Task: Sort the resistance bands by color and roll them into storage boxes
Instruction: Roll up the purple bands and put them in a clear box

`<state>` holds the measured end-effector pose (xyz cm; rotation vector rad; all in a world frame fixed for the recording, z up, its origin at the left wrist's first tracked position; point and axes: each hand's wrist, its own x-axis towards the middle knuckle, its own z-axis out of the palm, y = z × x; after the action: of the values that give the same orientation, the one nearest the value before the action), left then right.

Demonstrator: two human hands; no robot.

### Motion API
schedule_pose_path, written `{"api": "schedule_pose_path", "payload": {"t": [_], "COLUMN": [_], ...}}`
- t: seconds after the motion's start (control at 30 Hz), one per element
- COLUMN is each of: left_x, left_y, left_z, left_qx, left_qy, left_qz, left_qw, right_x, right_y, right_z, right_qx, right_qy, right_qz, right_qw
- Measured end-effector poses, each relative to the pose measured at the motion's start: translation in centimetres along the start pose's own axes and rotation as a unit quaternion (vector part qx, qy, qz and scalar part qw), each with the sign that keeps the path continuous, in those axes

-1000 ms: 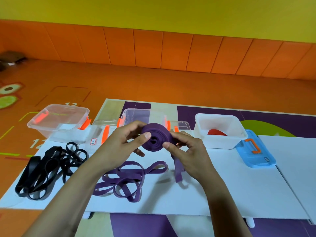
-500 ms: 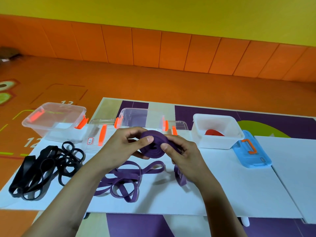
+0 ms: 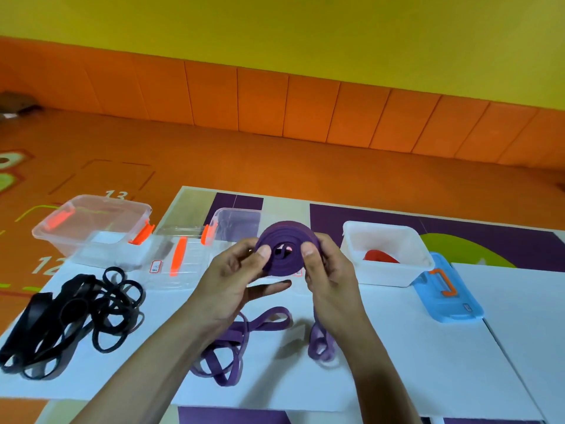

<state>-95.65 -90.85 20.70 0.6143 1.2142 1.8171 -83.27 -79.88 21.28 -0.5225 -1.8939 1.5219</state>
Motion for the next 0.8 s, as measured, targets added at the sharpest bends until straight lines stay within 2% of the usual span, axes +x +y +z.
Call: {"api": "schedule_pose_path", "payload": {"t": [0.17, 0.33, 0.43, 0.53, 0.67, 0.8], "left_x": [0.5, 0.7, 0.7, 0.2, -0.2, 0.1], "left_y": [1.3, 4.0, 4.3, 3.8, 2.5, 1.5], "left_z": [-2.7, -3.1, -3.0, -2.9, -2.7, -1.7], "left_qx": [0.182, 0.313, 0.316, 0.301, 0.278, 0.200], "left_qy": [-0.028, -0.086, -0.110, -0.103, -0.049, 0.040], "left_qz": [-0.026, 0.007, 0.009, 0.029, 0.063, 0.079], "left_qw": [0.983, 0.946, 0.942, 0.947, 0.957, 0.976], "right_x": [0.0, -0.2, -0.1, -0.2, -0.6, -1.0], "right_y": [0.1, -0.2, -0.5, -0.4, 0.1, 0.4], "right_z": [-1.4, -1.6, -1.5, -1.1, -0.3, 1.4], "right_qx": [-0.110, -0.128, -0.107, -0.100, -0.091, -0.001], "right_qy": [-0.058, -0.120, -0.121, -0.070, 0.004, 0.061], "right_qz": [0.034, 0.046, 0.052, 0.041, 0.030, 0.041], "right_qw": [0.992, 0.983, 0.986, 0.992, 0.995, 0.997]}}
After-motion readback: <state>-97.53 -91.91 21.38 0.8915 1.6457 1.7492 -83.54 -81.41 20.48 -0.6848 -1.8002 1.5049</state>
